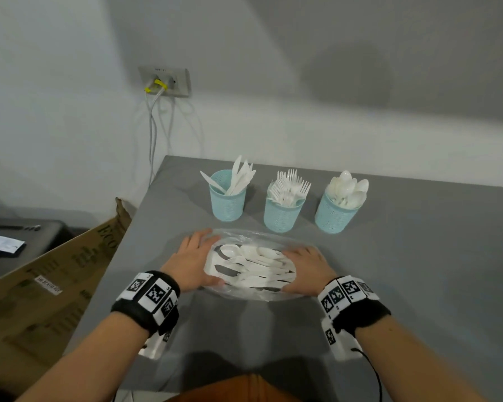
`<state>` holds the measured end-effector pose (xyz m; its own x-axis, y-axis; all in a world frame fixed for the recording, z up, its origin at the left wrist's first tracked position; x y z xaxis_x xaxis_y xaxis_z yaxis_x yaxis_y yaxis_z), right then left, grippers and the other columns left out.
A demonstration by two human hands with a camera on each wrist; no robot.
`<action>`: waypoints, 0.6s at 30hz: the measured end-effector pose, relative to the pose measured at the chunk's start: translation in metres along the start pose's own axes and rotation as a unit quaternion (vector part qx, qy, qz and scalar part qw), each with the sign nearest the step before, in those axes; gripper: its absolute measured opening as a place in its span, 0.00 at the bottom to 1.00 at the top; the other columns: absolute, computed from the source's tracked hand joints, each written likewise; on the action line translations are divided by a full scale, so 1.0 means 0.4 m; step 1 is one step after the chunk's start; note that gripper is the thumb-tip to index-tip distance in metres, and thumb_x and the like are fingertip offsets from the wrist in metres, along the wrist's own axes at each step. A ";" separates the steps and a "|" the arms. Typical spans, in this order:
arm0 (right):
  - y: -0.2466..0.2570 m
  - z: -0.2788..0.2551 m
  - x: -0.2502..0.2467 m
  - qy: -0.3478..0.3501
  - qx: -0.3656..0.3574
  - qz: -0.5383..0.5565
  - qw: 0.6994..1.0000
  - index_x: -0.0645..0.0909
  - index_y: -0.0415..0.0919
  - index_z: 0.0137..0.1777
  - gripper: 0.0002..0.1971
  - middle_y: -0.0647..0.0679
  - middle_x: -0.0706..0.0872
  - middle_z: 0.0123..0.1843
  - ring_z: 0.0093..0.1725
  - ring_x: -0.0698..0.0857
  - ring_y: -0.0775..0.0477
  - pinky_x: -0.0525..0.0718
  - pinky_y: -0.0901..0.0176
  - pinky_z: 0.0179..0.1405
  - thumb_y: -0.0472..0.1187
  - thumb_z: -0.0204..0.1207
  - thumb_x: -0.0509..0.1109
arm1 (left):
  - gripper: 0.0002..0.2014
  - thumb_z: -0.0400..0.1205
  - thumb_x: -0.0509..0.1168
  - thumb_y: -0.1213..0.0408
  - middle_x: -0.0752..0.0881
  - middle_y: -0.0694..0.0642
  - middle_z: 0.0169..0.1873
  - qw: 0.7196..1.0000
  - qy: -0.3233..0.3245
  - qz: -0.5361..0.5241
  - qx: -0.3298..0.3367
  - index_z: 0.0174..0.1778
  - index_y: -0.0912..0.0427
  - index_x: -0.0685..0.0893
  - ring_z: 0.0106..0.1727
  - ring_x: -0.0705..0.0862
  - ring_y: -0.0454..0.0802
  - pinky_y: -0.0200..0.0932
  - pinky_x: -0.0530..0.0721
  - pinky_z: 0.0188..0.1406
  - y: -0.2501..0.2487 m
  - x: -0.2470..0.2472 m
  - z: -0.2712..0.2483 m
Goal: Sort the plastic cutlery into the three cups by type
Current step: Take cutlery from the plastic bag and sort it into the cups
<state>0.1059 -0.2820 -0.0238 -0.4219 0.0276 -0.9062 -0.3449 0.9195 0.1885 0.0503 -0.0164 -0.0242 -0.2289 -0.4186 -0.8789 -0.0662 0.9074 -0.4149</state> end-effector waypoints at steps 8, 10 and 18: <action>0.076 0.050 -0.003 0.032 0.030 -0.021 0.999 0.61 0.51 0.81 0.36 0.40 0.63 0.80 0.79 0.61 0.36 0.61 0.43 0.79 0.56 0.74 0.66 | 0.55 0.66 0.80 0.53 0.55 0.57 0.79 0.997 -0.019 -0.065 -0.030 0.83 0.52 0.52 0.79 0.59 0.59 0.51 0.64 0.79 -0.027 0.016 -0.018; 0.101 0.062 -0.008 0.044 0.028 0.002 0.999 0.60 0.49 0.81 0.39 0.40 0.64 0.79 0.78 0.63 0.36 0.66 0.42 0.76 0.55 0.70 0.68 | 0.56 0.65 0.81 0.54 0.55 0.56 0.79 0.996 -0.026 -0.076 -0.028 0.83 0.54 0.51 0.79 0.60 0.58 0.51 0.64 0.79 -0.027 0.016 -0.022; 0.167 0.095 -0.016 0.042 0.023 -0.010 0.999 0.74 0.42 0.64 0.34 0.44 0.79 0.64 0.67 0.75 0.41 0.79 0.46 0.64 0.53 0.59 0.78 | 0.54 0.65 0.81 0.61 0.58 0.56 0.75 0.988 -0.045 -0.148 -0.005 0.82 0.54 0.54 0.76 0.66 0.55 0.40 0.64 0.74 -0.025 0.011 -0.038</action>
<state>0.1176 -0.2059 -0.0197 -0.4852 -0.0228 -0.8741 -0.3165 0.9364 0.1513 0.0353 -0.0266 -0.0205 -0.1103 -0.6663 -0.7375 -0.1260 0.7454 -0.6546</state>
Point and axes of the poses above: each hand's wrist, its own z-axis towards the middle knuckle, its own x-axis out of the palm, y = z × x, the point moved 1 cm from there along z, towards the middle knuckle
